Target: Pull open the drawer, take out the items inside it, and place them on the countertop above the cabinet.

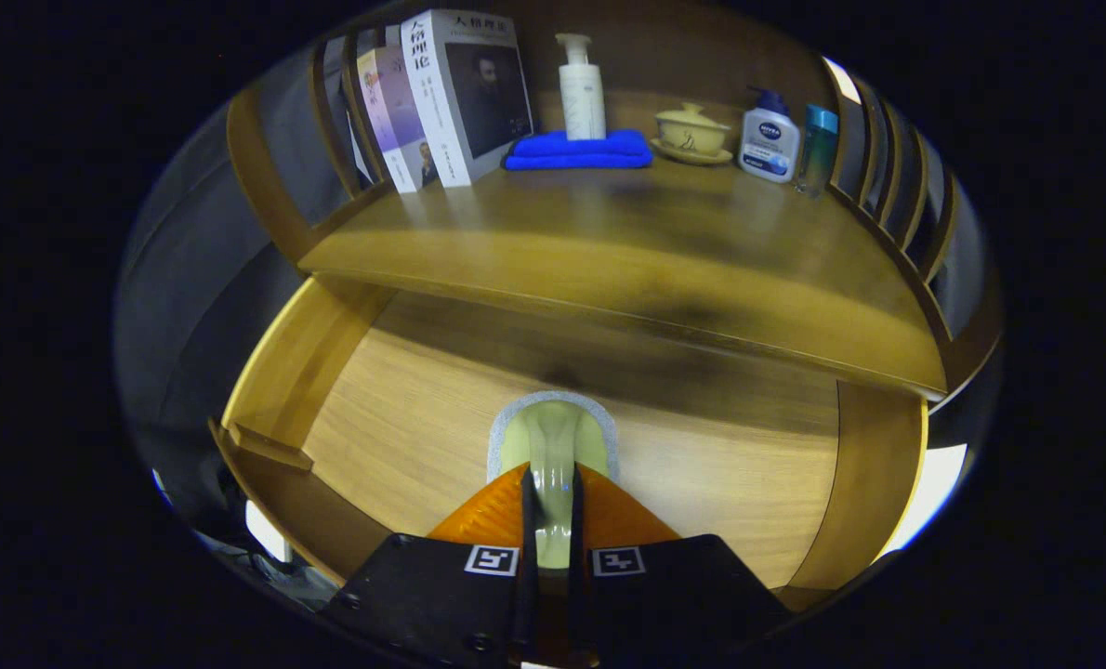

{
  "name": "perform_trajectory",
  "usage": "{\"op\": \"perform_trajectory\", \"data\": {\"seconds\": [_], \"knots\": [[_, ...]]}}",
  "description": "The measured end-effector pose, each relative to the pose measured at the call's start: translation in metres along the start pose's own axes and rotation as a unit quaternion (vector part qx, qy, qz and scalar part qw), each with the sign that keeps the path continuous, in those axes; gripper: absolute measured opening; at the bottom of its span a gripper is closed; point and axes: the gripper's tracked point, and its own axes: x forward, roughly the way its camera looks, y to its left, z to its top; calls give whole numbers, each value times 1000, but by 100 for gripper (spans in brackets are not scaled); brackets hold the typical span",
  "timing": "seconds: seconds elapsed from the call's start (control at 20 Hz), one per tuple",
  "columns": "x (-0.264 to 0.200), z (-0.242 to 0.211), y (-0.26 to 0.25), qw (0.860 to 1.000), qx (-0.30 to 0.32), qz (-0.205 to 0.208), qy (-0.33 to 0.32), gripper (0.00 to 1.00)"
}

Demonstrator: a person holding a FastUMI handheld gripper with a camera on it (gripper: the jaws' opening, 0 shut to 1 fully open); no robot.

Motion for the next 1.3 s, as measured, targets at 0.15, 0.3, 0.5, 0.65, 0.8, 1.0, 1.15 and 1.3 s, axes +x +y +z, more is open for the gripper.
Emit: {"op": "perform_trajectory", "data": {"seconds": [0.15, 0.3, 0.5, 0.65, 0.8, 1.0, 1.15, 1.3], "knots": [[-26, 8, -1, 999, 4, 7, -35, 15], [-49, 12, 7, 998, 11, 22, -57, 15], [-70, 29, 10, 996, -17, 9, -88, 15], [-76, 52, 10, 994, -18, 2, -110, 14], [-77, 78, 11, 991, -16, -1, -130, 15], [-65, 105, 6, 989, -12, -18, -144, 15], [-48, 124, -5, 988, 13, -28, -154, 15], [-36, 145, -25, 984, 38, -54, -165, 15]]}}
